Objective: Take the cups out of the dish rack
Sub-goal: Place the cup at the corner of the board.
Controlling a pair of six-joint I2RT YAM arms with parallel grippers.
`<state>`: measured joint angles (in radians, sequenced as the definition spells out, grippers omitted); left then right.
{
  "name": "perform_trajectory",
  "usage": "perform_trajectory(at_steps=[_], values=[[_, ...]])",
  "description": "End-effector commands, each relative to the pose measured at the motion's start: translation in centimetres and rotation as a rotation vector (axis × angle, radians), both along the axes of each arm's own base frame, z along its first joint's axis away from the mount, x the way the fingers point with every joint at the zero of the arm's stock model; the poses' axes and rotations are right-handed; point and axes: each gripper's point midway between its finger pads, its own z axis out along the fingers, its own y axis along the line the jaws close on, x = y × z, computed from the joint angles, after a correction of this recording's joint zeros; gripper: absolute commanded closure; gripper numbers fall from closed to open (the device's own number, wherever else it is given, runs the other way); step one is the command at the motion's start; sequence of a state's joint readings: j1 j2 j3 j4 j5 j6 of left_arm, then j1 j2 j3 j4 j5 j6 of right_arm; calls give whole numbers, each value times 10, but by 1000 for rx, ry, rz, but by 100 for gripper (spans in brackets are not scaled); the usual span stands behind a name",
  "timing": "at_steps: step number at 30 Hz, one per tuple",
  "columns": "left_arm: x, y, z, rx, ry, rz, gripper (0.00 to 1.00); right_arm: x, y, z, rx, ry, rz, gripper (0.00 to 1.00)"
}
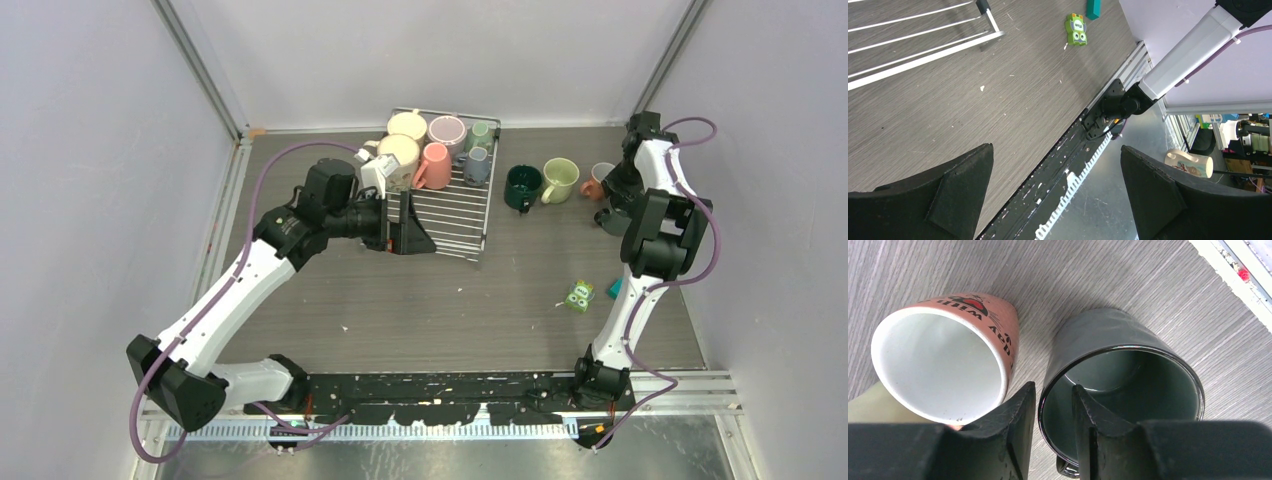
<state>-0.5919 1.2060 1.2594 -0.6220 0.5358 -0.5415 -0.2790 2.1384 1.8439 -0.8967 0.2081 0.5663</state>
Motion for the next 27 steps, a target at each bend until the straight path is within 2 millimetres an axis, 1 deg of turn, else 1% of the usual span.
perform_trajectory(at_steps=[1,5,9,13,16,17,18,21,22,24,27], values=[[0,-3,10,-20,-29,-16,0,7,-8,37,-46,-83,-18,60],[-1,-2,13,-21,-33,-15,0,2,-8,52,-55,-103,-29,53],[-1,0,17,-17,-44,-10,0,-5,-5,74,-57,-148,-44,46],[-1,2,19,-11,-52,-2,0,-14,0,95,-52,-192,-51,34],[2,5,21,1,-63,15,0,-21,9,111,-30,-235,-46,19],[4,5,22,5,-68,25,0,-23,14,114,-22,-246,-39,6],[6,5,24,7,-74,32,0,-26,19,120,-20,-263,-31,1],[16,6,25,23,-87,69,0,-31,38,137,-7,-307,7,0],[21,7,24,34,-91,87,0,-33,46,146,-3,-332,24,0],[33,8,22,60,-110,126,0,-37,64,155,-9,-360,66,0],[57,12,17,133,-143,189,0,-44,90,164,-2,-394,130,0]])
